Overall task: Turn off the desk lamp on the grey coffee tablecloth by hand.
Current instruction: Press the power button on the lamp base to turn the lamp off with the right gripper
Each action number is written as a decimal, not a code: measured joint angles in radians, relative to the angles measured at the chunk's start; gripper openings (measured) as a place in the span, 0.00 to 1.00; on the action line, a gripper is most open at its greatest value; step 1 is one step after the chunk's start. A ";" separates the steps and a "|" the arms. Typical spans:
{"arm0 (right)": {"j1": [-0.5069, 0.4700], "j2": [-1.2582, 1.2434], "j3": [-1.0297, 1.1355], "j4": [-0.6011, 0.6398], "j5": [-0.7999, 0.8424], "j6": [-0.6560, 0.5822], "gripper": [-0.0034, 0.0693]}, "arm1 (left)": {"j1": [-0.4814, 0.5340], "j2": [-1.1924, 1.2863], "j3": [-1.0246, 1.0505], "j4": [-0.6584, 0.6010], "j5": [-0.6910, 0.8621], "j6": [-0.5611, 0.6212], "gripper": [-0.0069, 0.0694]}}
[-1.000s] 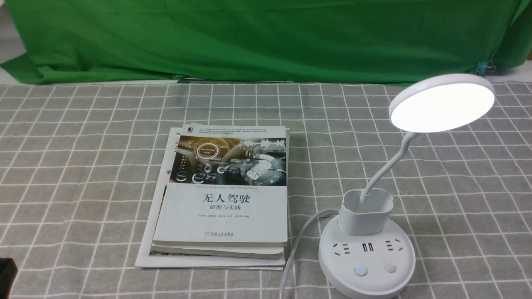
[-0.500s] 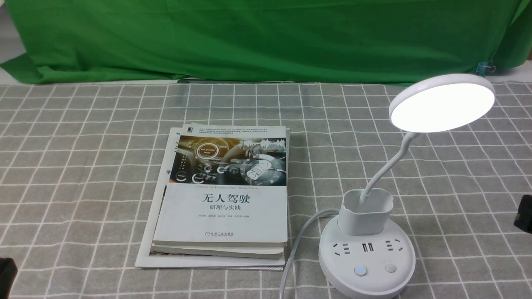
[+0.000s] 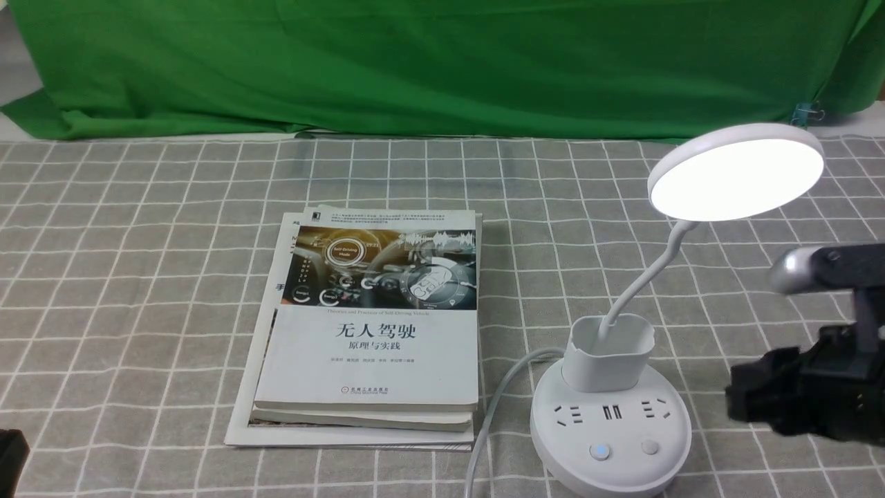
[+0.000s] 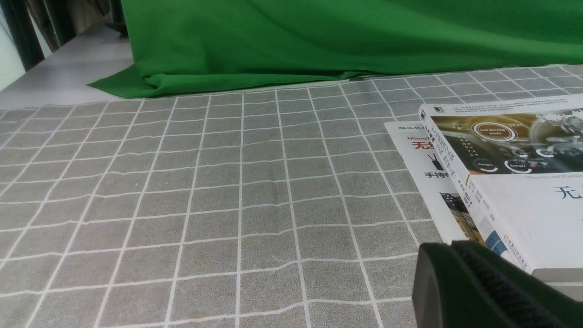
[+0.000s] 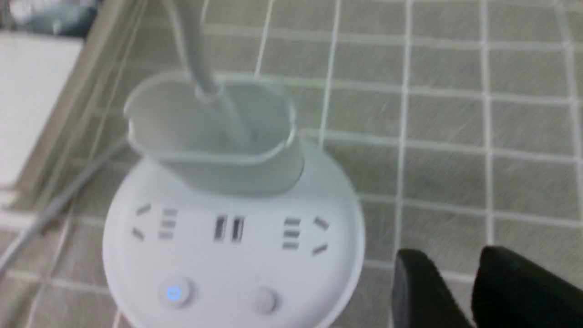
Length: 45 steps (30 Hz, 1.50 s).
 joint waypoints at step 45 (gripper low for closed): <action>0.219 0.360 -0.227 -0.052 0.173 0.026 0.09 | 0.000 0.000 0.000 0.000 0.000 0.000 0.09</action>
